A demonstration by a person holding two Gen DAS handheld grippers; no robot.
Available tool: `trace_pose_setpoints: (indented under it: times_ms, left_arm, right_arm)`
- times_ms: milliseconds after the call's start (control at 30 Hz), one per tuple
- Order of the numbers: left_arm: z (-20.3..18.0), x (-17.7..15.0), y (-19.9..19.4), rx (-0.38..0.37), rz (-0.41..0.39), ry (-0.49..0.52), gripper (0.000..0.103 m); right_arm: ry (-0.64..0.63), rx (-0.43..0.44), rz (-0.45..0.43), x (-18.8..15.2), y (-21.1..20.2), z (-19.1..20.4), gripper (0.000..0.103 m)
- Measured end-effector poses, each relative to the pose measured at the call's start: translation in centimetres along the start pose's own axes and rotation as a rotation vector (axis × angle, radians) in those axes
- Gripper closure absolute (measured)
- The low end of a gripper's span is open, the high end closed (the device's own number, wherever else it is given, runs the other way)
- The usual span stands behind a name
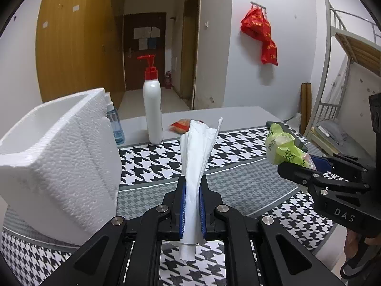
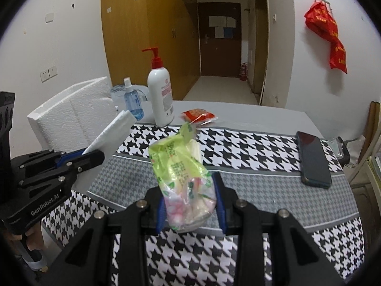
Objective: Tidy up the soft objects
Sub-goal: 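Lift the tissue with the left tool while the right tool lifts the snack bag, then carry the tissue and snack bag with both tools toward the foam box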
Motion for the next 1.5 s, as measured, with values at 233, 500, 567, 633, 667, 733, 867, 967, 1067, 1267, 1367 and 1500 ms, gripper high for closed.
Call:
trace_pose_setpoints:
  times_ms: [233,500,567,633,667,733,867,967,1067,1267,1367,1500]
  left_arm:
    - [0.4,-0.6,-1.7,-0.006,-0.038,0.012,0.092]
    - [0.5,-1.0,-4.4,-0.006,-0.093,0.027,0.092]
    - [0.6,-1.1,-5.0,-0.016,-0.106,0.026,0.092]
    - [0.8,-1.3,-5.6,-0.015,-0.122,0.032,0.092]
    - [1.0,-1.4,-5.8,-0.013,-0.125,0.031,0.092]
    - [1.2,-1.4,-6.4,-0.02,-0.137,0.023,0.092]
    - [1.6,-1.4,-7.8,-0.007,-0.167,0.031,0.092]
    - [2.0,-1.5,-8.7,0.0,-0.181,0.041,0.092]
    - [2.2,-1.6,-9.7,0.002,-0.194,0.046,0.092]
    - [2.8,-1.2,-11.6,0.003,-0.233,0.048,0.092]
    - [3.3,-1.3,-12.3,0.012,-0.245,0.043,0.092]
    - [4.4,-1.2,-12.8,0.038,-0.254,0.035,0.092]
  right_arm:
    - [0.024,-0.011,-0.051,-0.9,-2.3,0.6,0.064]
    - [0.02,-0.008,-0.11,-1.9,-5.1,2.2,0.064]
    - [0.014,-0.007,-0.121,-2.1,-5.7,2.6,0.064]
    - [0.013,-0.01,-0.134,-2.3,-6.3,3.0,0.064]
    - [0.018,-0.011,-0.14,-2.4,-6.5,3.0,0.064]
    - [0.03,-0.019,-0.144,-2.8,-6.9,3.1,0.064]
    - [0.052,-0.02,-0.162,-3.2,-7.8,3.1,0.064]
    - [0.059,-0.025,-0.175,-3.1,-8.3,3.3,0.064]
    - [0.056,-0.016,-0.186,-3.0,-8.7,3.9,0.064]
    - [0.04,0.013,-0.22,-2.5,-9.8,5.4,0.064]
    - [0.03,0.019,-0.223,-2.3,-9.9,6.1,0.064]
    - [0.018,0.037,-0.228,-2.0,-9.8,7.1,0.064]
Point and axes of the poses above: each gripper's, at about its wrist camera, not at the fingertips, and y roughly the way its jaws point, z to its left, x to its top, the point moved 9 cm from there along y, roughly the way its jaws point, and after that the axes turned 4 degrees about z, right-handed, at the moved point
